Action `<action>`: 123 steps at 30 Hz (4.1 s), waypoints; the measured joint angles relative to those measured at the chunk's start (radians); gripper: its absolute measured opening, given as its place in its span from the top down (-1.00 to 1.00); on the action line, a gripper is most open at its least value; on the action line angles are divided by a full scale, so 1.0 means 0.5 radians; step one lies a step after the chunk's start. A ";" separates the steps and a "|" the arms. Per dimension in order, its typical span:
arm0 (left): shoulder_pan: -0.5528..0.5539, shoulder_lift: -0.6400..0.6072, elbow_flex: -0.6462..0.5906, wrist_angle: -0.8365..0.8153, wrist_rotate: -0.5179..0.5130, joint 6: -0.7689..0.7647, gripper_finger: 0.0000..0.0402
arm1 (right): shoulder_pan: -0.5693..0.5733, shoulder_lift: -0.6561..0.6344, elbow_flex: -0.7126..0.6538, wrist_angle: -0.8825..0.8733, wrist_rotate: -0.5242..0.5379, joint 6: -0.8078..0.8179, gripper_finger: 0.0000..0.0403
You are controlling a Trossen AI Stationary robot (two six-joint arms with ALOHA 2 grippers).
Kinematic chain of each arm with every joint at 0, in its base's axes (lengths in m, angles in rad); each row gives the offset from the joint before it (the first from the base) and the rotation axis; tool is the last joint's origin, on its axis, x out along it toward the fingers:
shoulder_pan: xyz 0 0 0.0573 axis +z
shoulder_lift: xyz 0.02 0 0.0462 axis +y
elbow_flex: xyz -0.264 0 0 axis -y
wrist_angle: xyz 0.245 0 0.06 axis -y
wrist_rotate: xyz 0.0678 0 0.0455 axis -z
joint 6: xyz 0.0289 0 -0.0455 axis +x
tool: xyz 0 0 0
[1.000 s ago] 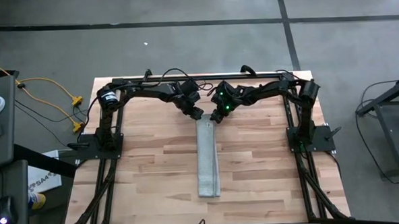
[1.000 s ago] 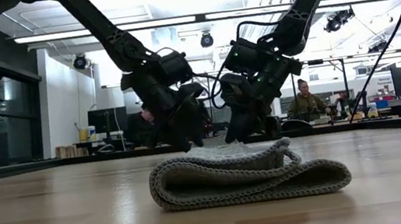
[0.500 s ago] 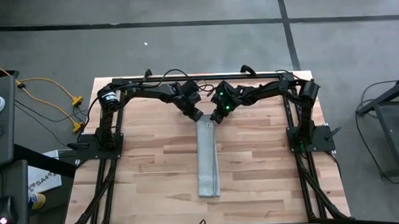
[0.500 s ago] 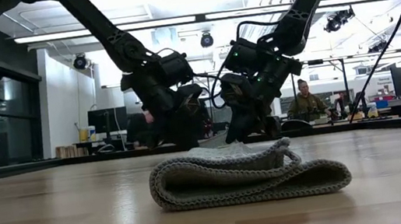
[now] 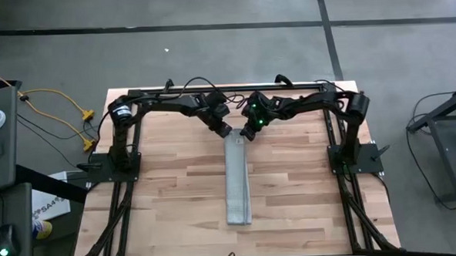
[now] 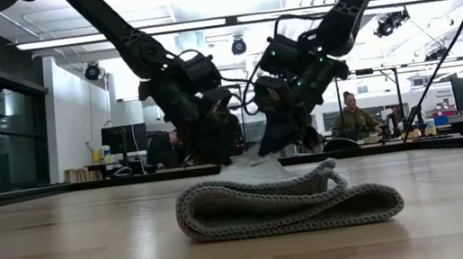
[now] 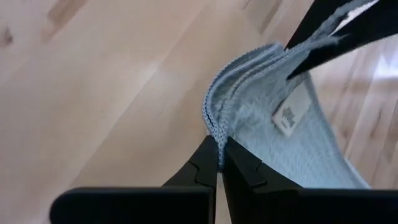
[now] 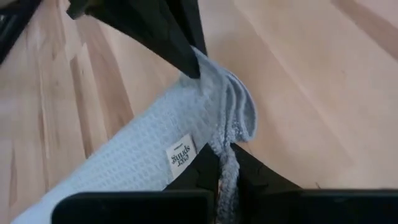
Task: Fold microfiber towels
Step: Fold the gray towel
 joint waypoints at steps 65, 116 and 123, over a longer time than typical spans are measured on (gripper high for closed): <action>-0.905 -0.333 -0.011 -0.425 -0.941 0.508 1.00 | 1.215 -0.385 0.000 -0.612 1.496 -0.032 0.98; -1.948 -0.401 -0.334 0.342 -1.481 -0.169 1.00 | 2.071 -0.300 -0.029 -0.209 1.794 0.391 0.98; -1.972 -0.371 -0.332 0.375 -1.453 -0.244 1.00 | 2.136 -0.299 -0.030 -0.135 1.788 0.398 0.98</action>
